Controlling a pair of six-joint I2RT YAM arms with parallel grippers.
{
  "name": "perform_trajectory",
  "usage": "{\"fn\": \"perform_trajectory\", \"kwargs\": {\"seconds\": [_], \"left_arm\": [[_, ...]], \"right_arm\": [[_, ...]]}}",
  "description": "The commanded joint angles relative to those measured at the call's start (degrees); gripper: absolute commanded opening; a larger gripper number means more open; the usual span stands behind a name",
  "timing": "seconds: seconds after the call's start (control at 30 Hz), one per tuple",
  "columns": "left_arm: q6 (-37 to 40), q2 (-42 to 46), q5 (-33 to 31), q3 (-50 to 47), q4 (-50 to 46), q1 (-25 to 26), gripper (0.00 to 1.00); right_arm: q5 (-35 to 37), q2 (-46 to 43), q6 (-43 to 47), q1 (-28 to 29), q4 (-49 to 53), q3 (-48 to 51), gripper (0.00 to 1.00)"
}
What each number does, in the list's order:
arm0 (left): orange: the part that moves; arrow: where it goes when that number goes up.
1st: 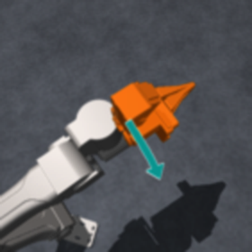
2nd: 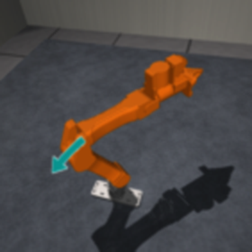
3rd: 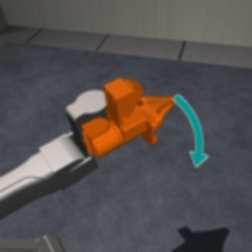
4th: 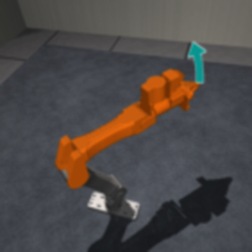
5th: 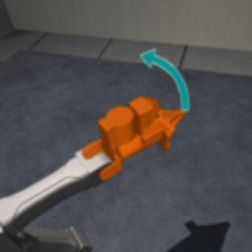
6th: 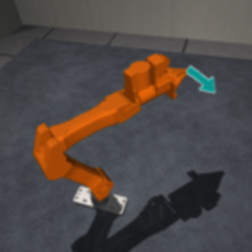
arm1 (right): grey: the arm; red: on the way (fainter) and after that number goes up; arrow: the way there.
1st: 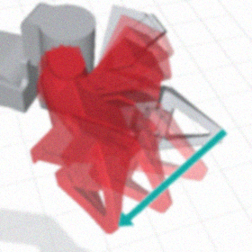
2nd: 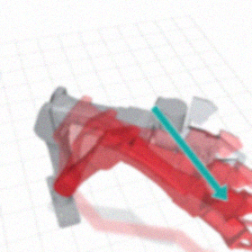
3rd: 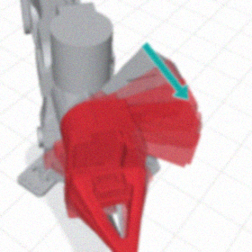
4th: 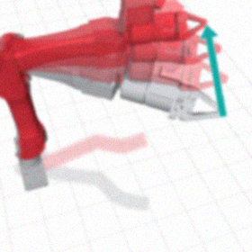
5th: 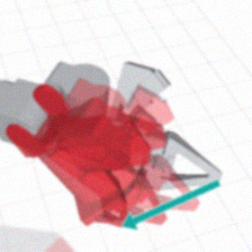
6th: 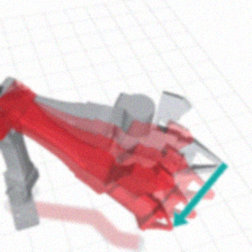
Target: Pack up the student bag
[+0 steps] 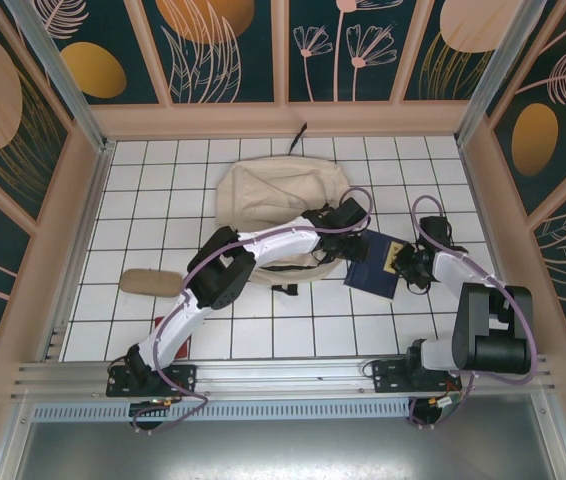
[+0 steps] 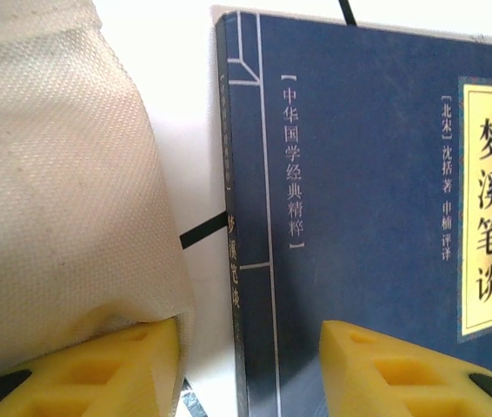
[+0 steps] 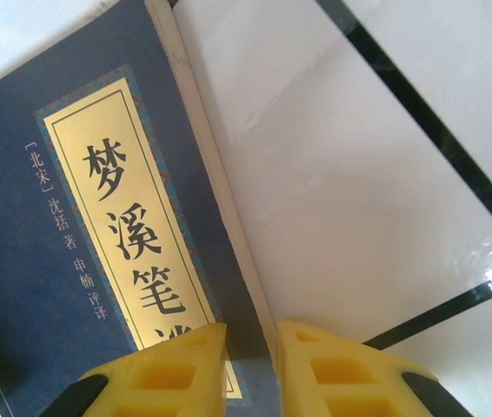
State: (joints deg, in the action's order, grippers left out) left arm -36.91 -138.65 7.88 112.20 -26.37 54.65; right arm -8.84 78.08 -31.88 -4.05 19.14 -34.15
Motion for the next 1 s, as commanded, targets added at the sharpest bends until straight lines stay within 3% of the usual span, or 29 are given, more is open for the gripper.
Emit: {"fn": "perform_trajectory", "kwargs": {"seconds": [0.0,0.07,0.4,0.63,0.97], "left_arm": [[2.3,-2.5,6.2,0.7,-2.7,-0.4,0.47],[2.5,-2.6,11.0,0.6,-1.5,-0.5,0.47],[2.6,-5.2,17.1,3.1,-2.0,-0.5,0.47],[1.5,-1.2,26.8,-0.1,6.4,-0.6,0.47],[-1.4,7.1,30.7,-6.9,12.8,-0.7,0.46]], "right_arm": [[2.9,2.1,0.1,-0.8,0.3,0.8,0.2],[-1.3,3.1,0.4,-0.9,-1.1,1.2,0.2],[-7.0,5.0,-0.8,-0.9,-4.4,2.5,0.19],[-11.4,5.1,-0.4,-0.9,-6.4,3.1,0.19],[-13.2,5.1,-0.9,-1.0,-7.1,3.1,0.19]]}}
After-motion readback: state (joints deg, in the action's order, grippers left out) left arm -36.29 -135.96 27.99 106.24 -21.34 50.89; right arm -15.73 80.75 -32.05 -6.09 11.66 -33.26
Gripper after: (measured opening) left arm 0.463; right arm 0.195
